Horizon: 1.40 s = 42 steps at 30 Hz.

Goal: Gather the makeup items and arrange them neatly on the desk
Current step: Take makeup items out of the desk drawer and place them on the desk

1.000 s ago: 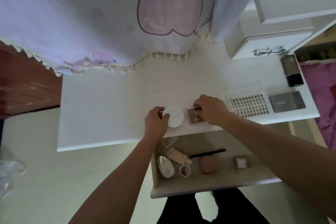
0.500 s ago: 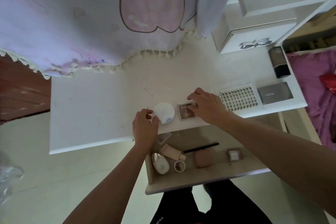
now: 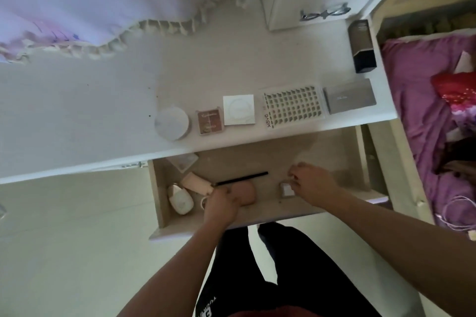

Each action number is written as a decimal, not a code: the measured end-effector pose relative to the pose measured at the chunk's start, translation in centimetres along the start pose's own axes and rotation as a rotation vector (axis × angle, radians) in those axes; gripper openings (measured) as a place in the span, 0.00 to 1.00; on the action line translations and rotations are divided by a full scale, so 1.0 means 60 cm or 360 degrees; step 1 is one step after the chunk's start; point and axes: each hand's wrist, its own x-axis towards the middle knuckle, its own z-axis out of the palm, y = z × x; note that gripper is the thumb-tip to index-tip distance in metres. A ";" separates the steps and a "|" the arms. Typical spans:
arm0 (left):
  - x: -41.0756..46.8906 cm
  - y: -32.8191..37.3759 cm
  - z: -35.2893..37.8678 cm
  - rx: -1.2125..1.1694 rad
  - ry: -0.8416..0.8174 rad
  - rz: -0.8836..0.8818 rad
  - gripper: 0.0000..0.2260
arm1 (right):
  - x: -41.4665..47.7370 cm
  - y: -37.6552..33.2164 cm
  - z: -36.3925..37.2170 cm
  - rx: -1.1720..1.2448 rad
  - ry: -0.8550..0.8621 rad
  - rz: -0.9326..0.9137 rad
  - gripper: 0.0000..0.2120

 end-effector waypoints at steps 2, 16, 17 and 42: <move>0.020 0.002 0.034 0.0142 -0.0075 0.0044 0.18 | 0.012 0.017 0.023 -0.0037 -0.0162 -0.0019 0.18; 0.084 0.009 0.114 0.0373 -0.0063 -0.0027 0.21 | 0.079 0.047 0.108 -0.0165 -0.0287 0.0007 0.18; 0.086 0.010 0.119 0.0352 -0.0053 -0.0017 0.20 | 0.079 0.050 0.109 -0.0148 -0.0288 -0.0003 0.18; -0.059 -0.085 -0.097 -0.1393 0.0355 -0.0060 0.12 | -0.002 -0.080 -0.111 0.1078 -0.0110 -0.0182 0.07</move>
